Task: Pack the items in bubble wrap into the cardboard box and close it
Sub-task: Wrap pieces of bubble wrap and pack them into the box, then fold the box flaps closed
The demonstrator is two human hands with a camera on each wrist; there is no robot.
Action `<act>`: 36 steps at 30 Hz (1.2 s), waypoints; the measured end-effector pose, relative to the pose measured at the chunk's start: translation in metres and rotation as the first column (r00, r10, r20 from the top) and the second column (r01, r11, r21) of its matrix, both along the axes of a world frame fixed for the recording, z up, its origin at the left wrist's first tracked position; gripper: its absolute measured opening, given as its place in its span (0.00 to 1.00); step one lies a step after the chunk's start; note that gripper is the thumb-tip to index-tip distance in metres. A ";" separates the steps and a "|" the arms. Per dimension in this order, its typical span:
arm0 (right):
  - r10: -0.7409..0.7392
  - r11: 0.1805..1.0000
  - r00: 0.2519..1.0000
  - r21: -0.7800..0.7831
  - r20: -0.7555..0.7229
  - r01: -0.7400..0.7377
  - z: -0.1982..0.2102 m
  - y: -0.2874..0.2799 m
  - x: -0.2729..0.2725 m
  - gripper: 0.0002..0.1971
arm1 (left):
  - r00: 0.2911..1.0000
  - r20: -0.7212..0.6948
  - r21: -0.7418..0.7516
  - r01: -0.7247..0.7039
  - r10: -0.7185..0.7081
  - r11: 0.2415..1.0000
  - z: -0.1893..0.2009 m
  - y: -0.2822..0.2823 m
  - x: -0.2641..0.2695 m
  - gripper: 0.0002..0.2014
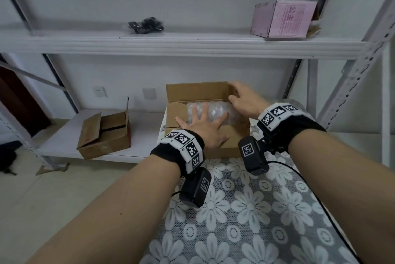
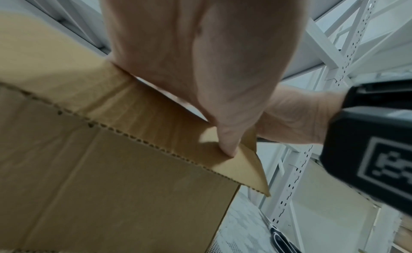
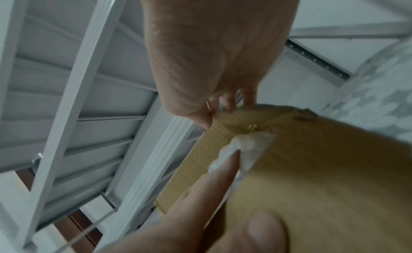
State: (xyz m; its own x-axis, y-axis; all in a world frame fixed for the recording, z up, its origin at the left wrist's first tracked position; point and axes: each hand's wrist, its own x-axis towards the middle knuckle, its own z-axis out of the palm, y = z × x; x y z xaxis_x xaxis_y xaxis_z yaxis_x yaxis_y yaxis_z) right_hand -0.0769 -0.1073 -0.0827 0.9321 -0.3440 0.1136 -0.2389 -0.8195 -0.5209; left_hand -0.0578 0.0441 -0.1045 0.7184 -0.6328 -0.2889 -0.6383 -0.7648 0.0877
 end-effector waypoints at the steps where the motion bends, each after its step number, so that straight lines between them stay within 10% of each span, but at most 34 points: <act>1: 0.010 0.996 0.999 0.089 0.045 -0.014 -0.004 0.002 -0.002 0.25 | 1.000 -0.004 0.000 0.000 0.000 1.000 0.000 0.000 0.000 0.33; 7: 0.004 0.969 0.971 0.240 0.240 -0.063 -0.028 0.017 -0.017 0.19 | 1.000 0.002 -0.005 -0.001 0.001 1.000 0.000 -0.001 0.000 0.33; 11: -0.004 0.995 0.925 -0.094 0.379 0.043 -0.043 0.017 -0.034 0.13 | 1.000 0.010 -0.012 0.016 -0.016 1.000 0.000 0.000 -0.001 0.32; 28: 0.043 0.955 0.995 -0.298 0.086 -0.015 -0.044 0.034 -0.044 0.19 | 0.987 0.136 -0.193 0.112 -0.087 0.975 -0.014 0.021 0.003 0.58; 36: 0.100 0.979 0.987 -0.167 -0.128 -0.121 -0.020 0.036 -0.065 0.36 | 0.984 0.168 -0.198 0.093 -0.060 0.976 -0.003 0.035 0.009 0.43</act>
State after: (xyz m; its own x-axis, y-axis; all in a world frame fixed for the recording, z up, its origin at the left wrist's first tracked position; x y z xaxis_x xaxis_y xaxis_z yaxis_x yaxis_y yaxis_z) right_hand -0.1421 -0.0718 -0.1024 0.9736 -0.2229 0.0495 -0.1931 -0.9196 -0.3421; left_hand -0.0491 0.0794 -0.1080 0.6917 -0.7214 -0.0327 -0.7129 -0.6893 0.1289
